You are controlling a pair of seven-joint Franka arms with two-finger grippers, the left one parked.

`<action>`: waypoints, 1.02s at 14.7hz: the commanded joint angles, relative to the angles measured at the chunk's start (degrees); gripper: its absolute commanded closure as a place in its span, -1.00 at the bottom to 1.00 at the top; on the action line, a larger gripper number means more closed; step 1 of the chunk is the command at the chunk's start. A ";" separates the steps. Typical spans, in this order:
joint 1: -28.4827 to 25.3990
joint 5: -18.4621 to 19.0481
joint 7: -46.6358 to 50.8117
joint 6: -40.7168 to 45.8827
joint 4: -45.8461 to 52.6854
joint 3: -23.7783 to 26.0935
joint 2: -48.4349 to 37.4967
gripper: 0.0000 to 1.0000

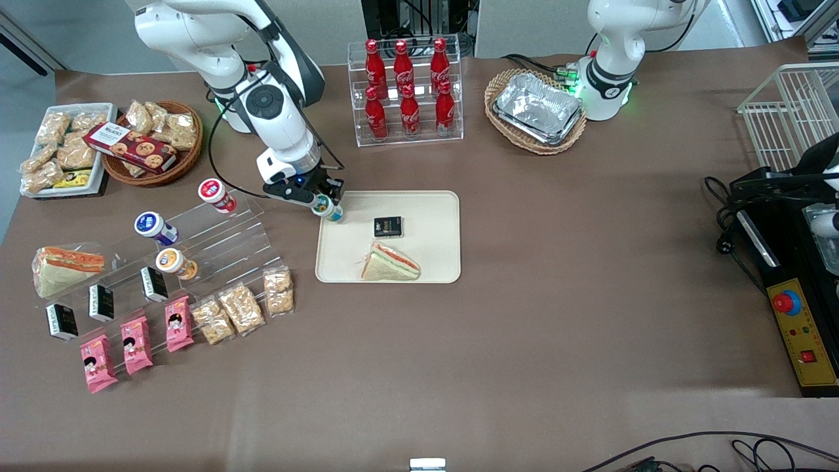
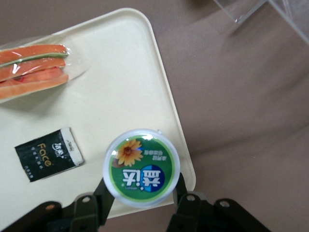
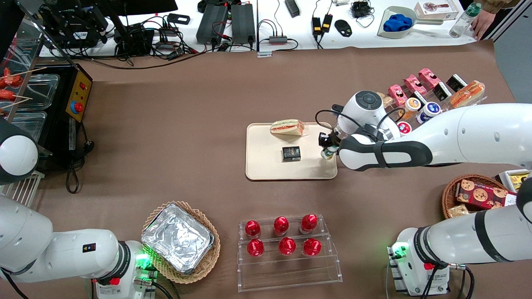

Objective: Place green gum on tray
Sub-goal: 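Carry the bottle over the cream tray and lower it onto the tray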

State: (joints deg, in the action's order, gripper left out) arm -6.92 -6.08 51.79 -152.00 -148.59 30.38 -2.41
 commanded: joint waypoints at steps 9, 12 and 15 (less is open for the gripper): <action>-1.16 -0.87 1.21 -9.89 -3.02 0.38 6.45 0.66; -1.34 -0.87 2.43 -10.07 -3.02 0.30 6.63 -0.42; -1.25 -0.87 3.84 -10.07 -2.76 0.30 6.98 -1.00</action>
State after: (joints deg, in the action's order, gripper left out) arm -7.91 -6.08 54.14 -160.21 -151.22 30.51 3.99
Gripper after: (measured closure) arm 0.313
